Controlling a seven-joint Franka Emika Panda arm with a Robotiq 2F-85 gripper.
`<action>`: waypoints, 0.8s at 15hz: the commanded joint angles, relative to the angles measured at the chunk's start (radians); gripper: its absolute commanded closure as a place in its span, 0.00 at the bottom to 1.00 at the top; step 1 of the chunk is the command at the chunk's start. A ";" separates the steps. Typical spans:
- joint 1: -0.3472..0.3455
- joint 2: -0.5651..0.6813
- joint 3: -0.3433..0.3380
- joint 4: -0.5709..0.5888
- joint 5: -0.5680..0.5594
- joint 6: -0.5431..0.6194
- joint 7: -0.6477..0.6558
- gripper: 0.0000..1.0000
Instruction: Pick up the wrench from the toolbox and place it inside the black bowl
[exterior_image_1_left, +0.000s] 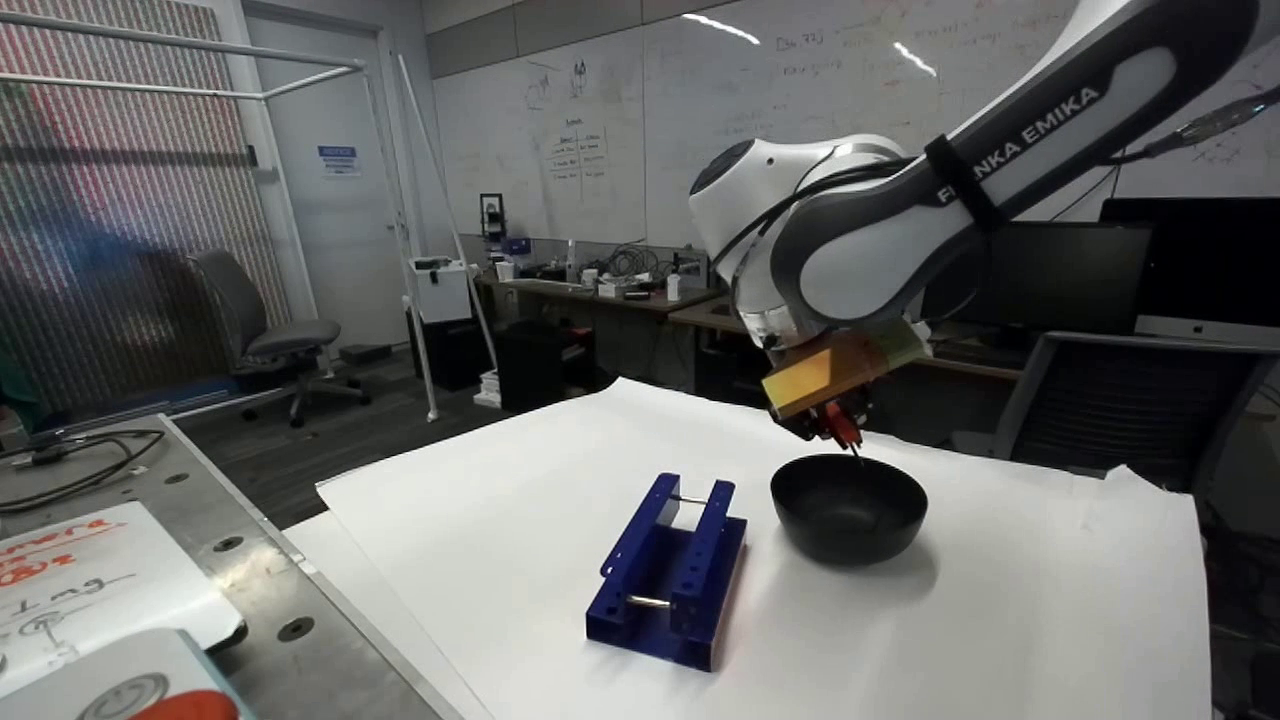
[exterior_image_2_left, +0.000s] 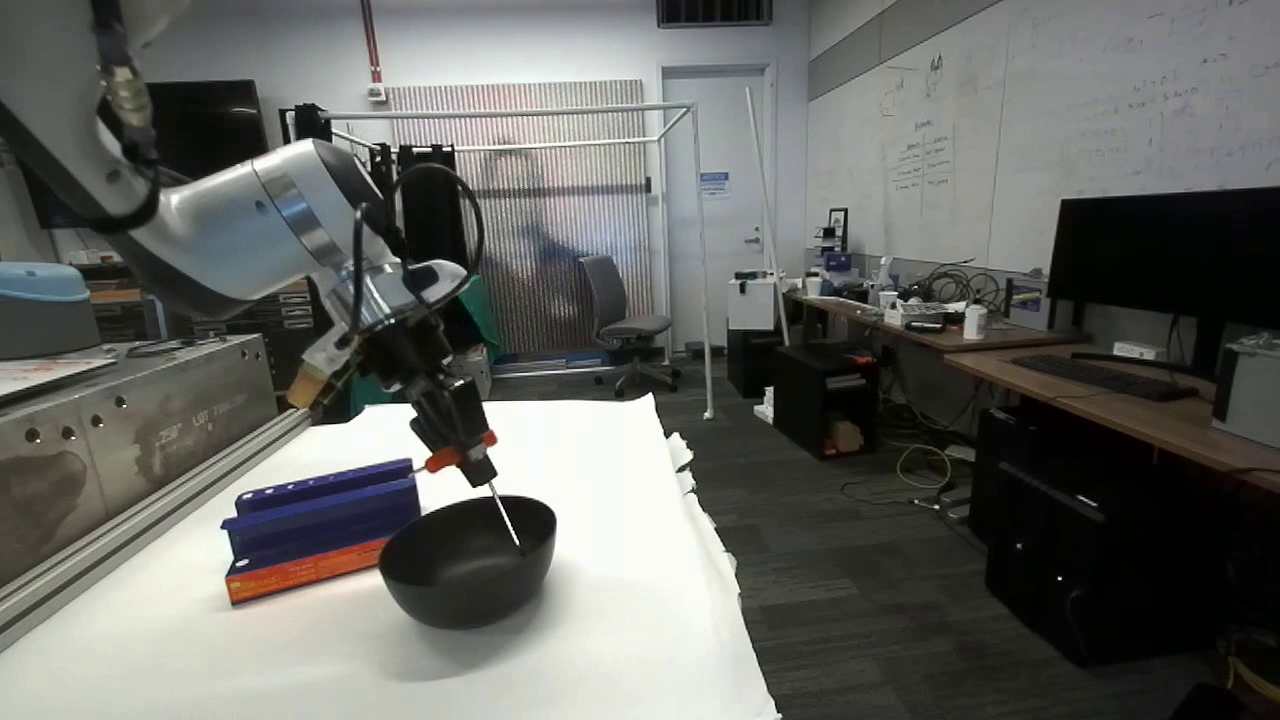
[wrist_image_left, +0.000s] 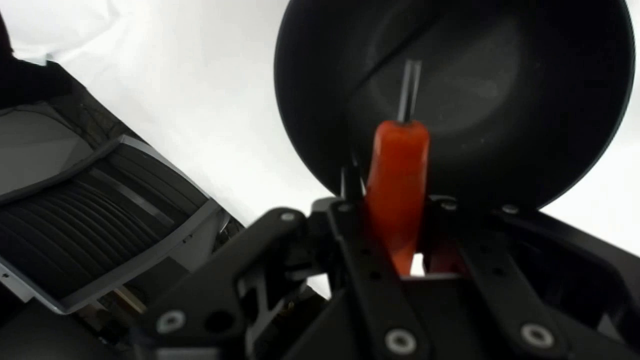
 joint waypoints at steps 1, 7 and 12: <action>0.010 0.039 -0.013 0.009 0.000 0.061 -0.049 0.57; 0.008 0.040 -0.013 -0.020 0.031 0.140 -0.103 0.13; -0.014 -0.043 0.000 -0.088 0.102 0.248 -0.215 0.00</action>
